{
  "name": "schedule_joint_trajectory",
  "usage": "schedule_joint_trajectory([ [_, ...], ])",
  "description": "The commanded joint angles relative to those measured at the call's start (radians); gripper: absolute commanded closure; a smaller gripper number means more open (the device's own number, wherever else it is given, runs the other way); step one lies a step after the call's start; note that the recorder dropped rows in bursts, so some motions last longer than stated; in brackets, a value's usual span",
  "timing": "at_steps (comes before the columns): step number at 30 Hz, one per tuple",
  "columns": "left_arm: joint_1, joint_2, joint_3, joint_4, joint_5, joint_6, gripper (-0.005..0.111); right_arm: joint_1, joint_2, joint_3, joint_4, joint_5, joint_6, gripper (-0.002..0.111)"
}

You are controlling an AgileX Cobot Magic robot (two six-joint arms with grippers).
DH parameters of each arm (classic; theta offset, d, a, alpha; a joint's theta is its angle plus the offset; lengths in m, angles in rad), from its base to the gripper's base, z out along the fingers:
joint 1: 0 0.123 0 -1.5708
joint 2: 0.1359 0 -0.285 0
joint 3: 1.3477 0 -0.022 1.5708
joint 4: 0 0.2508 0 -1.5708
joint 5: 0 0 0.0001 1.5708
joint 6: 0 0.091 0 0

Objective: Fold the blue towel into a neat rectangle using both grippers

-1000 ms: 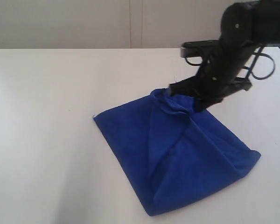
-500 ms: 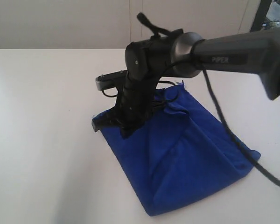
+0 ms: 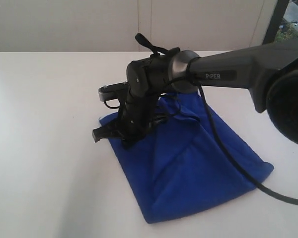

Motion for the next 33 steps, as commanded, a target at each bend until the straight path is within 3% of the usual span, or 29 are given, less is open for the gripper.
schedule_joint_trajectory([
  [1,-0.007,-0.008,0.008,-0.003,0.003,-0.005,0.107,0.000,0.044,-0.001,-0.012,-0.099,0.068,0.108],
  [12,-0.007,-0.008,0.008,-0.003,0.003,-0.005,0.107,0.000,0.081,-0.001,-0.014,-0.309,0.188,0.108],
  [33,-0.007,-0.008,0.008,-0.003,0.003,-0.005,0.107,-0.002,0.093,-0.001,-0.011,-0.496,0.314,0.108],
])
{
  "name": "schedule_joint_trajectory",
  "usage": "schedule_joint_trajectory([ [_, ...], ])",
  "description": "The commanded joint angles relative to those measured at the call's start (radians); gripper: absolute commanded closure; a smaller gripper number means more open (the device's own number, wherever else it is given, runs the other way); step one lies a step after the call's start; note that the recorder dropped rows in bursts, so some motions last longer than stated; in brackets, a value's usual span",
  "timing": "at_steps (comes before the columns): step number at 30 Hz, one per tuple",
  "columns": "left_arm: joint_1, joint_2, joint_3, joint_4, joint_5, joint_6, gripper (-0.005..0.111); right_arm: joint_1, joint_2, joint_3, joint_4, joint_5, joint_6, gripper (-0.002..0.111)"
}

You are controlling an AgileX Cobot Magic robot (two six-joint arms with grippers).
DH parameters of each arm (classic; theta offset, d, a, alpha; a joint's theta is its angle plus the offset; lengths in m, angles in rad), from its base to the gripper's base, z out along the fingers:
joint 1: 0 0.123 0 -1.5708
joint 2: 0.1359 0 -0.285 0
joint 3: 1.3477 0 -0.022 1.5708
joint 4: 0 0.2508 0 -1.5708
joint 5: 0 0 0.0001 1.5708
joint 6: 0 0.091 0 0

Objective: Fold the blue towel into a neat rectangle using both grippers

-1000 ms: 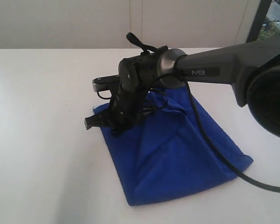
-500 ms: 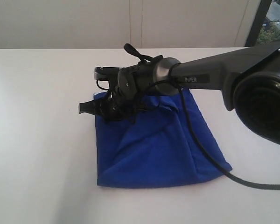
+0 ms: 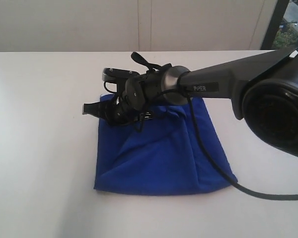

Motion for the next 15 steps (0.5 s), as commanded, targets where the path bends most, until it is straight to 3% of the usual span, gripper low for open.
schedule_joint_trajectory([
  [1,-0.007,-0.008,0.008,-0.003,0.003,-0.005,0.107,-0.002,0.012,0.010,-0.011,-0.049,0.028,0.108],
  [15,-0.007,-0.008,0.008,-0.003,0.003,-0.005,0.107,-0.002,-0.084,0.010,0.005,-0.019,0.021,0.108],
])
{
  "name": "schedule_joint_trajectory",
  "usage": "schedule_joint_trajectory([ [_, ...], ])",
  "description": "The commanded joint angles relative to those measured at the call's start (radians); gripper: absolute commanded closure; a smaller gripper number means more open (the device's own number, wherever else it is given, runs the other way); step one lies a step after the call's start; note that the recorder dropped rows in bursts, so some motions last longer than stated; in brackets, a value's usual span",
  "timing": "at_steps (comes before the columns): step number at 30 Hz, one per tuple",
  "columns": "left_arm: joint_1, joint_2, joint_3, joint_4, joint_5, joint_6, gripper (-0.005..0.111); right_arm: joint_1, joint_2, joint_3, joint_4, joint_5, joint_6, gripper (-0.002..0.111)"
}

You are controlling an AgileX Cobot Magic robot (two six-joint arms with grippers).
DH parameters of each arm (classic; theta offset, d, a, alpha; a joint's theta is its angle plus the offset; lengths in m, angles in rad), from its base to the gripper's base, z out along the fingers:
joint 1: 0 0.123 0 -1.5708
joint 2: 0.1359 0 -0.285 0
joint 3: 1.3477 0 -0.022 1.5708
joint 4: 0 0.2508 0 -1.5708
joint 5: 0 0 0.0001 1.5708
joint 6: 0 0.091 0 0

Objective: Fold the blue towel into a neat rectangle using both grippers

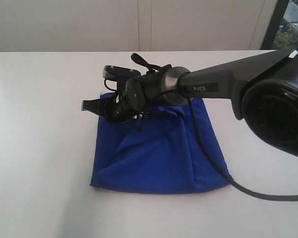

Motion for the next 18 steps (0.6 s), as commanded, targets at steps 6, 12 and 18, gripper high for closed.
schedule_joint_trajectory([
  [6,-0.007,-0.008,0.008,-0.003,0.003,-0.005,0.107,-0.047,-0.196,0.004,-0.015,0.205,-0.005,0.108],
  [12,-0.007,-0.008,0.008,-0.003,0.003,-0.005,0.107,-0.130,-0.299,0.007,-0.024,0.426,-0.155,0.108],
  [18,-0.007,-0.008,0.008,-0.003,0.003,-0.005,0.107,-0.233,-0.359,0.064,-0.024,0.510,-0.238,0.108],
])
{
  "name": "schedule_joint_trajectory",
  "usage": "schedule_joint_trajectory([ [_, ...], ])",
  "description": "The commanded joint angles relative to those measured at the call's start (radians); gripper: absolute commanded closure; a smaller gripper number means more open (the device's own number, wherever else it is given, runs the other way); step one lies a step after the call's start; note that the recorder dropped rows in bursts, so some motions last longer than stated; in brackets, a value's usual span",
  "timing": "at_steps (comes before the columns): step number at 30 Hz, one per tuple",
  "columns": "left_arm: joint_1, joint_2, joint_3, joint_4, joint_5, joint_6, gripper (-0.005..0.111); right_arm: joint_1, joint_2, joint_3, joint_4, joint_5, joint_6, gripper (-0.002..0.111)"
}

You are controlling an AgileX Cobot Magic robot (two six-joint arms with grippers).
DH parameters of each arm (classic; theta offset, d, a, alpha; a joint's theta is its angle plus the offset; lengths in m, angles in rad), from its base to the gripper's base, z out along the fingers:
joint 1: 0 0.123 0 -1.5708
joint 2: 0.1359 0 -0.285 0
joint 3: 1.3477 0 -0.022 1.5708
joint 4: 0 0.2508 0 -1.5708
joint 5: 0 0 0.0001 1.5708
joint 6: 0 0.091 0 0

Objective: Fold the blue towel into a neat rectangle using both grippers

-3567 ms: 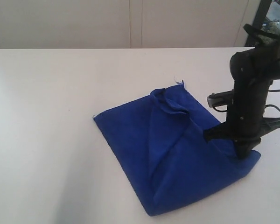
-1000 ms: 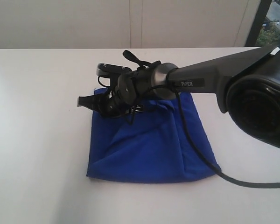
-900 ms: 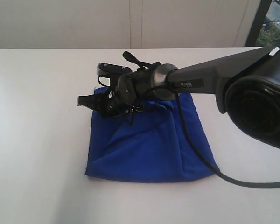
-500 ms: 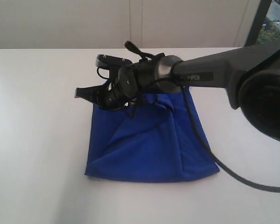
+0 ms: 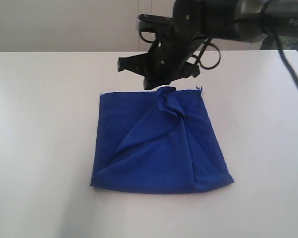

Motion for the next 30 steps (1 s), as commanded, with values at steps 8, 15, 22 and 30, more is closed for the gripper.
schedule_joint_trajectory([
  [8,-0.007,-0.008,0.008,-0.003,0.003,-0.005,0.107,-0.119,-0.042,0.152,-0.010,-0.024,-0.141,0.108],
  [15,-0.007,-0.008,0.008,-0.003,0.003,-0.005,0.107,-0.119,-0.009,0.157,-0.010,-0.157,-0.155,0.085],
  [22,-0.007,-0.008,0.008,-0.003,0.003,-0.005,0.107,-0.119,0.081,0.157,-0.010,-0.199,-0.181,0.074],
  [30,-0.007,-0.008,0.008,-0.003,0.003,-0.005,0.107,-0.080,0.084,0.155,-0.019,-0.203,-0.301,0.062],
])
